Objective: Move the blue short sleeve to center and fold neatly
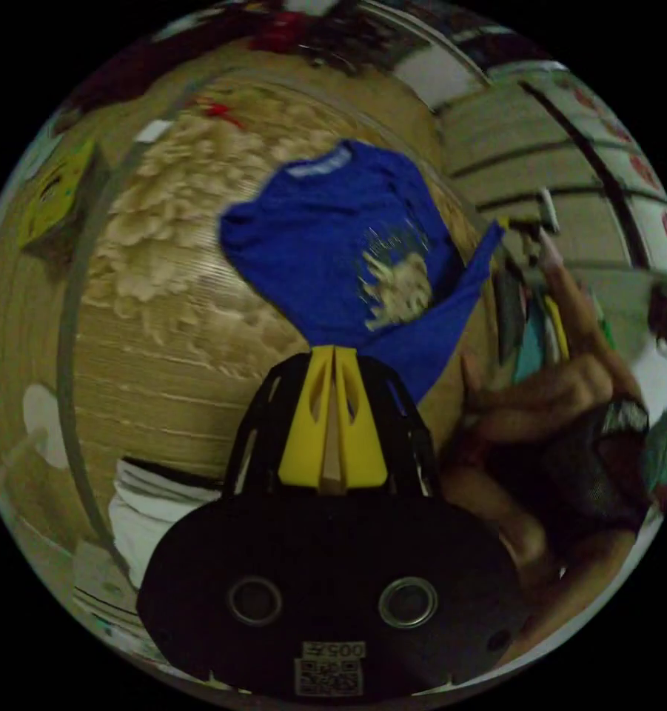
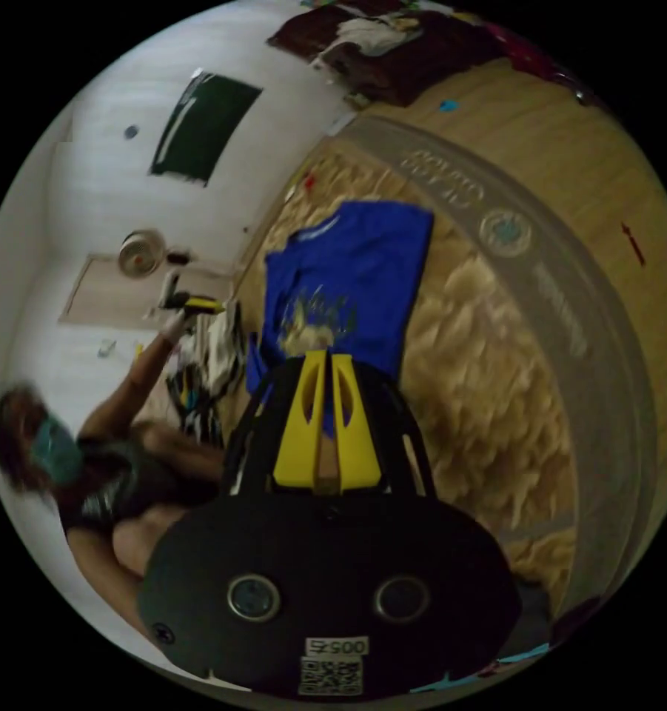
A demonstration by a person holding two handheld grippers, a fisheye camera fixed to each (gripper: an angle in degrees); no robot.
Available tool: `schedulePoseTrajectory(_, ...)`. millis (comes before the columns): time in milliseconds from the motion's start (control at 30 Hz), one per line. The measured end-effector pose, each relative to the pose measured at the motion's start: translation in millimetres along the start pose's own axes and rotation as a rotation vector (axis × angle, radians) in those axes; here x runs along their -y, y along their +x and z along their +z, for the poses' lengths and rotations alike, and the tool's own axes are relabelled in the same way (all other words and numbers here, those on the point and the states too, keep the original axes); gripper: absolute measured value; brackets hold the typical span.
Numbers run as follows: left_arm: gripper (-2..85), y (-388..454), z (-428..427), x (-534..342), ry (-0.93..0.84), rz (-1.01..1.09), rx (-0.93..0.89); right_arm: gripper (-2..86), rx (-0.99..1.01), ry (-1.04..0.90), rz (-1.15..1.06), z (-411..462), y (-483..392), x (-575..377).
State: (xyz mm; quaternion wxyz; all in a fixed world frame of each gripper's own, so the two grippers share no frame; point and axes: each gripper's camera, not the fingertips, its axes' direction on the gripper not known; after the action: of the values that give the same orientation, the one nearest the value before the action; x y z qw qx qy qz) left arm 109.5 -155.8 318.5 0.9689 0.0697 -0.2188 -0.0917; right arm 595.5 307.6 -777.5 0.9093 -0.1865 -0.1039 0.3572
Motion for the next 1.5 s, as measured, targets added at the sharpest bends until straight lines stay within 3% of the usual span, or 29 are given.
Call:
schedulePoseTrajectory(100,-0.2,-44.5,-14.3,-1.8,0.187,-0.211,-0.013,-1.5,-0.087,0.079,0.082,7.9,6.5,36.2)
schedulePoseTrajectory(233,1.2,-38.0,-15.3,-22.7,0.314,-0.079,-0.092,-1.5,-0.086,0.127,0.119,13.2,3.1,47.8)
schedulePoseTrajectory(367,6.3,3.4,-4.2,-51.3,0.229,0.153,0.047,-1.6,-0.052,0.088,0.099,17.6,-6.7,41.3)
schedulePoseTrajectory(433,9.9,29.3,5.1,-70.9,0.127,0.308,0.212,-1.6,-0.041,0.070,0.102,16.9,-10.9,37.1)
schedulePoseTrajectory(533,11.0,45.3,12.0,-88.2,0.078,0.411,0.388,-1.6,-0.044,0.051,0.103,13.3,-19.8,33.4)
schedulePoseTrajectory(633,10.2,40.1,15.6,-91.0,0.018,0.396,0.453,-1.6,-0.050,0.052,0.104,9.0,-30.2,32.6)
schedulePoseTrajectory(800,3.8,32.6,-16.3,-103.7,0.042,0.376,0.393,-1.6,-0.015,0.092,0.097,-3.4,-55.4,27.6)
schedulePoseTrajectory(1100,2.2,5.5,-122.8,-119.0,0.096,0.453,0.209,-1.6,0.092,0.178,0.004,-29.2,-107.1,32.7)
schedulePoseTrajectory(1267,2.0,-28.6,-151.0,-102.1,0.061,0.469,0.021,-1.7,0.098,0.188,-0.023,-24.5,-129.6,64.3)
schedulePoseTrajectory(1500,1.7,-119.0,-154.5,-55.4,0.160,0.082,0.112,-1.3,0.024,0.243,0.070,9.7,-144.0,129.6)
